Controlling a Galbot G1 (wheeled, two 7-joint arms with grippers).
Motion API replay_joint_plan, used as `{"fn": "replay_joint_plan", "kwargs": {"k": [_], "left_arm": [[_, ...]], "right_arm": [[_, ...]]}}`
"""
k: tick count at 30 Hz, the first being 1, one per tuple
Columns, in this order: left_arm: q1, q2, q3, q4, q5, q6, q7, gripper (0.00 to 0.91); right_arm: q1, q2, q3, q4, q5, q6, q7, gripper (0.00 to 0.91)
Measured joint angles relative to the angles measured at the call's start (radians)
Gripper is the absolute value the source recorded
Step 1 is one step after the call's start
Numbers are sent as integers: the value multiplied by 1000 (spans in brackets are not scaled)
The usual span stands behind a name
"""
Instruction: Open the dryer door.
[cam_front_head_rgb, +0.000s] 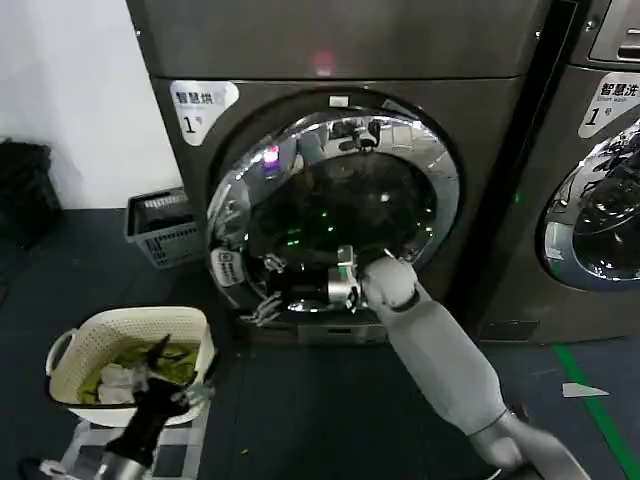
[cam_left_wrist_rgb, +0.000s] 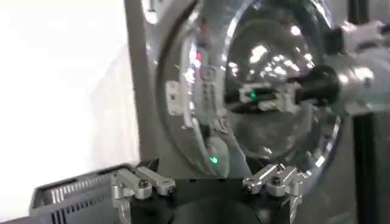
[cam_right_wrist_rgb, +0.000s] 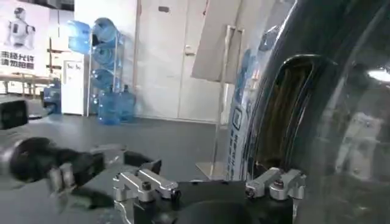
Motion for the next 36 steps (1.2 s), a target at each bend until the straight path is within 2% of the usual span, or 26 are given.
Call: {"fn": "replay_joint_plan", "kwargs": {"k": [11, 19, 25, 30, 36], "left_arm": [[-83, 67, -5, 25, -39, 80, -2, 907], [-107, 102, 22, 34, -44, 86, -10, 907], [-117, 115, 41, 34, -52, 95, -24, 907], [-121, 124, 57, 31, -53, 98, -29, 907], [-127, 146, 64, 30, -56, 98, -34, 907]], "right_arm": [[-47, -40, 23, 59, 16, 1, -65, 907], [-94, -95, 23, 111, 67, -5, -31, 907], [-133, -130, 24, 156, 75, -7, -28, 907], [-168, -163, 27, 193, 112, -7, -45, 907], [-200, -197, 42, 223, 124, 1, -103, 907]]}}
